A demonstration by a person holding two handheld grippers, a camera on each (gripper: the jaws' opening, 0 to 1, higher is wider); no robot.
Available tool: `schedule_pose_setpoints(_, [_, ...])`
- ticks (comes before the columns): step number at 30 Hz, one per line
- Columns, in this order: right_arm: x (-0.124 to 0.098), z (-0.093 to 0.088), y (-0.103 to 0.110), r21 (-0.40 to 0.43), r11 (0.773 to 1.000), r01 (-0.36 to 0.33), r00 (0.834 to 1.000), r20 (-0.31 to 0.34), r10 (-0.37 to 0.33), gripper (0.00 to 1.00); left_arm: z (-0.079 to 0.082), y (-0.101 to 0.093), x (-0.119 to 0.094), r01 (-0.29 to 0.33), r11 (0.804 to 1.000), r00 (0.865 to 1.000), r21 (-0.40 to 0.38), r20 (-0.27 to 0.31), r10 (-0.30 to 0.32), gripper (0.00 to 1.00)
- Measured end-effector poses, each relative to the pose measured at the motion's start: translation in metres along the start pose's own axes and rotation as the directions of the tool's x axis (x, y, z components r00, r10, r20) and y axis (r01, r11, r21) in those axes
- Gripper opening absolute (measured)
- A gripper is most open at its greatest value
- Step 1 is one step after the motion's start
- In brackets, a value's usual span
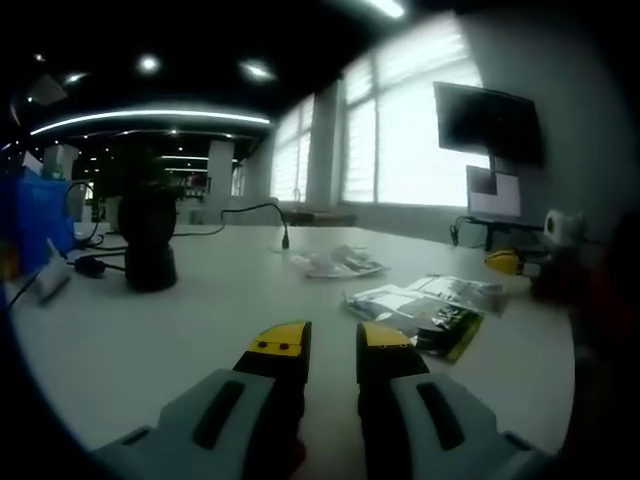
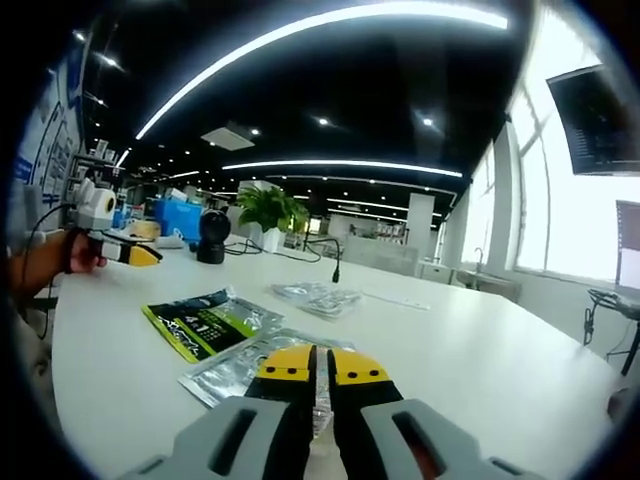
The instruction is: Clip sheet goods on table flip sheet goods clip sheet goods scan sheet goods put sheet goods back to table
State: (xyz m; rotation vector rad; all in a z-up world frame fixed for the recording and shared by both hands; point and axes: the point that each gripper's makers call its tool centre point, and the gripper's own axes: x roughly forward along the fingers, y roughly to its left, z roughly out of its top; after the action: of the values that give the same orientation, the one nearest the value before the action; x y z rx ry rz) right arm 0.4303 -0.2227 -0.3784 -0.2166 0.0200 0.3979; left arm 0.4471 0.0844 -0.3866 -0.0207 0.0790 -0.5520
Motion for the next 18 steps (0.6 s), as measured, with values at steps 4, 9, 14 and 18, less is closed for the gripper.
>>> schedule_pose_setpoints(4, [0.004,-0.002,-0.001,0.015,1.000,0.009,1.000,-0.028,-0.008,0.03,-0.001,-0.002,0.001,0.007,1.000,1.000,0.013,-0.007,-0.007,0.11])
schedule_pose_setpoints(9, [0.009,-0.003,0.001,0.005,1.000,0.005,0.998,-0.062,-0.005,0.03,-0.002,-0.001,0.001,0.009,1.000,1.000,0.008,-0.010,-0.009,0.11])
schedule_pose_setpoints(14, [0.016,-0.002,-0.001,-0.049,0.999,-0.019,0.992,-0.124,0.013,0.08,-0.002,-0.001,0.001,0.014,1.000,1.000,0.007,-0.010,-0.014,0.11])
schedule_pose_setpoints(18, [0.025,0.006,-0.006,-0.063,0.997,-0.038,0.988,-0.152,0.028,0.08,-0.001,-0.001,0.001,0.018,1.000,1.000,0.008,-0.009,-0.018,0.11])
